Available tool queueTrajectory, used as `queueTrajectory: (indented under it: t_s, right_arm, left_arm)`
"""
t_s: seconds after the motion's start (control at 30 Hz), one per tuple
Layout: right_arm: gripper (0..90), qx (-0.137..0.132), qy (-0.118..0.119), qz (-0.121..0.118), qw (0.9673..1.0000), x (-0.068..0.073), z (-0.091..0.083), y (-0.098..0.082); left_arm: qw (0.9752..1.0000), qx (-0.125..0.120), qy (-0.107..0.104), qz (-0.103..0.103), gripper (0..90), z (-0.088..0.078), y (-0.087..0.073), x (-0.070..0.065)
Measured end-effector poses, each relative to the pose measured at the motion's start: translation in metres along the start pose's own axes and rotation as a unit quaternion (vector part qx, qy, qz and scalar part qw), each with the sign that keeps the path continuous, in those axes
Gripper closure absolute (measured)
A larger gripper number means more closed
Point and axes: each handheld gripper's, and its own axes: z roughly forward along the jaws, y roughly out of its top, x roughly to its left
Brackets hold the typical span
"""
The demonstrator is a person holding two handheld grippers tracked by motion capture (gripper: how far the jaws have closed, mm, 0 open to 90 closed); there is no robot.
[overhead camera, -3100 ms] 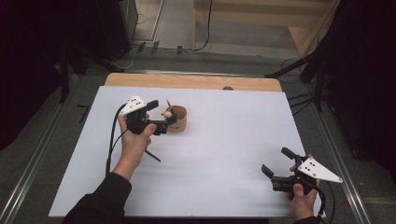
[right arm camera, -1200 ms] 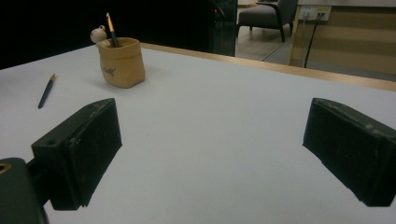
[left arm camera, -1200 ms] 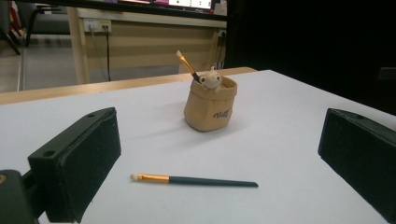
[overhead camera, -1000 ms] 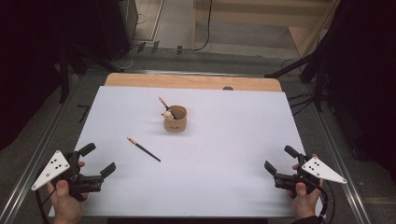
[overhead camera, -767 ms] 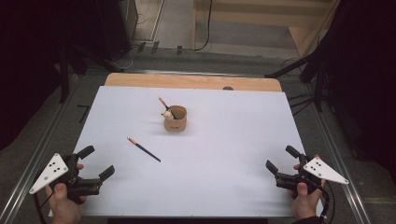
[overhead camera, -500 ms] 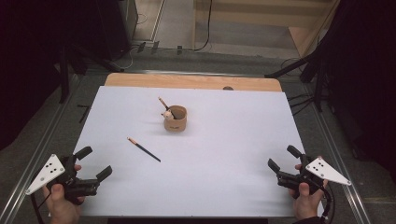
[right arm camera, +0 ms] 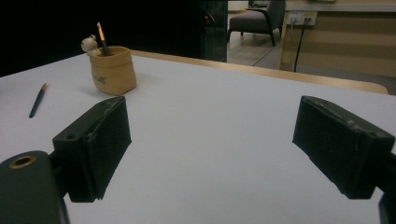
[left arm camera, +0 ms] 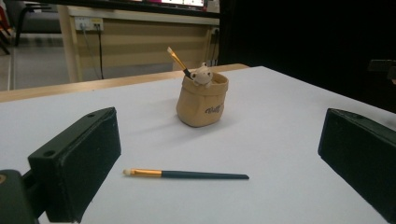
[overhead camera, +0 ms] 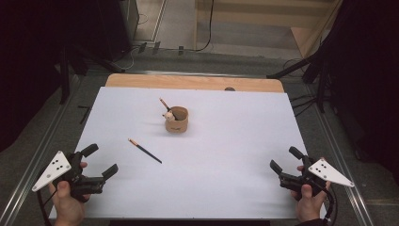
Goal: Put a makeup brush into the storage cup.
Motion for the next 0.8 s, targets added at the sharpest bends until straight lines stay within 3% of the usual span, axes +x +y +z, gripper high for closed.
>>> queueTrajectory:
  t_s: [0.27, 0.5, 0.8]
  right_arm:
    - [11.6, 0.005, 0.000, -0.003, 1.0000, 0.001, -0.002, -0.001]
    - [11.6, 0.006, -0.001, -0.004, 1.0000, 0.000, -0.005, 0.000]
    - [12.2, 0.008, 0.003, -0.005, 1.0000, 0.002, -0.002, 0.001]
  left_arm:
    - [0.9999, -0.005, -0.013, 0.002, 0.0, 0.016, 0.008, -0.002]
    - [0.9998, -0.013, -0.016, 0.002, 0.0, 0.028, 0.017, 0.008]
    - [0.9996, -0.003, -0.028, -0.004, 0.0, 0.045, 0.024, 0.016]
